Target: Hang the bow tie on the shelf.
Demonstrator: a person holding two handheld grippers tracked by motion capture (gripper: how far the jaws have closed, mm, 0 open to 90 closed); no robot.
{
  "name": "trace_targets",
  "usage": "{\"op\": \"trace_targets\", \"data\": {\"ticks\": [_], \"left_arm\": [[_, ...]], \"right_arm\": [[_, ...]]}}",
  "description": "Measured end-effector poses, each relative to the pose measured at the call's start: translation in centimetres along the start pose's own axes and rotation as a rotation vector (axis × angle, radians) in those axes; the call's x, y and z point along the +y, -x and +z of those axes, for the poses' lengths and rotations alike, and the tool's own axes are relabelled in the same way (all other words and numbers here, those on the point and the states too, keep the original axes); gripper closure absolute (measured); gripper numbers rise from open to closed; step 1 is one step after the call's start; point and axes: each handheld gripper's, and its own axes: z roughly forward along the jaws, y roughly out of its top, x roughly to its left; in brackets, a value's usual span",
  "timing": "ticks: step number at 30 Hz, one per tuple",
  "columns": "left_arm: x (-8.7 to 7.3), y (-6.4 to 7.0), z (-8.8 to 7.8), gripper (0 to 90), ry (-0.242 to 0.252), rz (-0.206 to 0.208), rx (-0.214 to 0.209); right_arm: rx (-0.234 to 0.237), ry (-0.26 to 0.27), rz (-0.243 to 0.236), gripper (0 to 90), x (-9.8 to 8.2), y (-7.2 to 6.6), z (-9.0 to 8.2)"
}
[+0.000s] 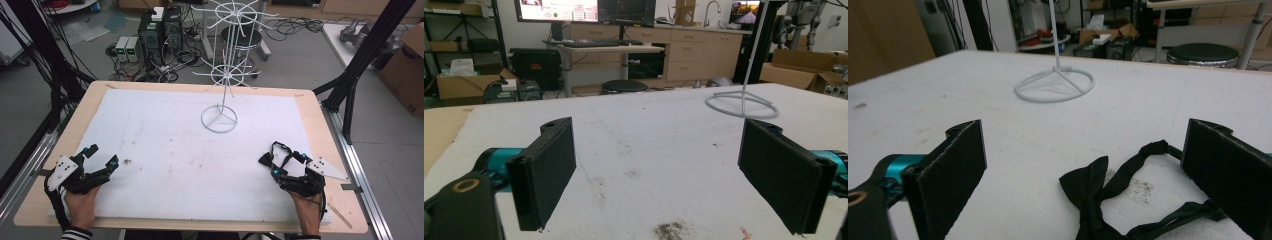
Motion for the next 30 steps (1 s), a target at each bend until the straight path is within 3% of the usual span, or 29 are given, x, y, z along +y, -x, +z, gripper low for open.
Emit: {"op": "trace_targets", "data": {"ticks": [1, 7, 8, 10, 15, 18, 21, 22, 24, 25, 30], "left_arm": [[0.0, 0.0, 0.0, 15.8, -0.001, 0.0, 0.0], [0.0, 0.0, 0.0, 15.8, -0.001, 0.001, 0.0], [0.0, 0.0, 0.0, 15.8, -0.001, 0.001, 0.0], [0.0, 0.0, 0.0, 15.8, -0.001, 0.002, 0.0], [0.0, 0.0, 0.0, 15.8, -0.001, 0.001, 0.001], [0.0, 0.0, 0.0, 15.8, -0.001, 0.0, 0.0], [0.0, 0.0, 0.0, 15.8, 0.0, 0.0, 0.0], [0.0, 0.0, 0.0, 15.7, -0.001, 0.0, 0.0], [0.0, 0.0, 0.0, 15.8, -0.001, 0.0, 0.0], [0.0, 0.0, 0.0, 15.8, -0.001, -0.001, 0.0], [0.0, 0.0, 0.0, 15.8, -0.001, -0.002, -0.001]], "right_arm": [[-0.006, -0.031, -0.025, 3.3, 0.6, 0.0, 0.1], [-0.006, -0.073, -0.035, 3.3, 1.6, 0.1, 0.3], [0.007, -0.111, -0.037, 4.1, 2.0, 0.2, 0.3], [0.015, -0.129, -0.042, 4.1, 2.2, 0.2, 0.5], [0.026, -0.247, -0.104, 7.6, 3.0, 0.1, 1.1], [0.046, -0.289, -0.121, 17.2, 3.1, 0.2, 1.5], [0.054, -0.334, -0.12, 17.2, 3.3, 0.2, 1.9], [0.053, -0.377, -0.143, 17.2, 3.3, 0.3, 2.3], [0.051, -0.393, -0.146, 17.3, 3.3, 0.3, 2.5], [0.048, -0.429, -0.165, 18.2, 3.4, 0.2, 2.7], [0.054, -0.471, -0.177, 19.8, 3.6, 0.3, 3.1]]}}
